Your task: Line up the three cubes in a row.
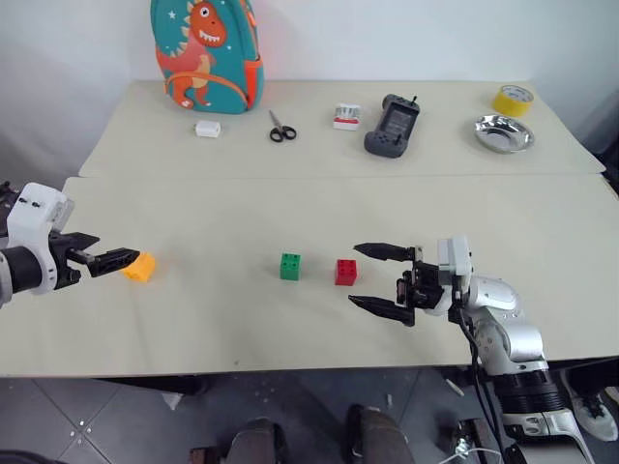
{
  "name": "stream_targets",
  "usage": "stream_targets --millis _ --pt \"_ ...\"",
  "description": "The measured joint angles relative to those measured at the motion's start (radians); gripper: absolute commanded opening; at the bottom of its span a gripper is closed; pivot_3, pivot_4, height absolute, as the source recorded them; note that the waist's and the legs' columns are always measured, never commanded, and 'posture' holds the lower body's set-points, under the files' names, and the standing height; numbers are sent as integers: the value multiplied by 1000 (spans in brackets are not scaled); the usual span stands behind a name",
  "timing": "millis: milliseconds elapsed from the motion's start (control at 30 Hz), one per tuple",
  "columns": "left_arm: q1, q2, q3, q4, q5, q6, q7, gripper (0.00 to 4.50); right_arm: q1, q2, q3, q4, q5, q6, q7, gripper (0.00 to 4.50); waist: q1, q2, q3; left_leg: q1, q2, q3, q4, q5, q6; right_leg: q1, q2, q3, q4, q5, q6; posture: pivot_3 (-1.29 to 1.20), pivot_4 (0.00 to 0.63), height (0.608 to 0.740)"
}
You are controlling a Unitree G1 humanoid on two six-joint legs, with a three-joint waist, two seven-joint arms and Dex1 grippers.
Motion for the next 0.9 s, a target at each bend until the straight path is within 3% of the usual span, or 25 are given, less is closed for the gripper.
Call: stream_targets --millis 133,300,467,567,833,900 --pt "-150 0 -192 116 50 66 -75 4483 15 7 3 -24 -5 0 -21 4500 -15 0 0 -1 0 0 0 0 0 -1 1 0 0 0 0 0 150 740" --pt "-295 -21 -320 239 133 54 -137 4483 51 6 -1 -53 -7 0 -44 4500 -18 0 0 -1 0 0 0 0 -1 0 1 0 -1 0 0 0 150 740" --pt "-332 -37 -411 290 212 28 -188 4483 70 4 -1 -78 -7 2 -65 4500 -17 0 0 -1 0 0 1 0 -1 -1 1 0 0 0 0 0 150 740" --pt "-341 -37 -426 305 242 11 -226 3907 71 3 -1 -88 -7 2 -73 4500 -16 0 0 -1 0 0 1 0 -1 0 1 1 0 0 0 0 150 740" --pt "-318 -51 -383 324 264 -47 -294 1554 79 1 0 -91 -8 2 -83 4500 -15 -1 0 -1 0 0 2 0 -1 0 1 1 0 0 0 0 150 740" --pt "-248 -47 -317 317 233 -120 -359 1554 94 -1 -1 -97 -8 2 -86 4500 -16 -1 0 -1 1 0 1 0 -1 -1 1 1 1 0 0 0 150 740"
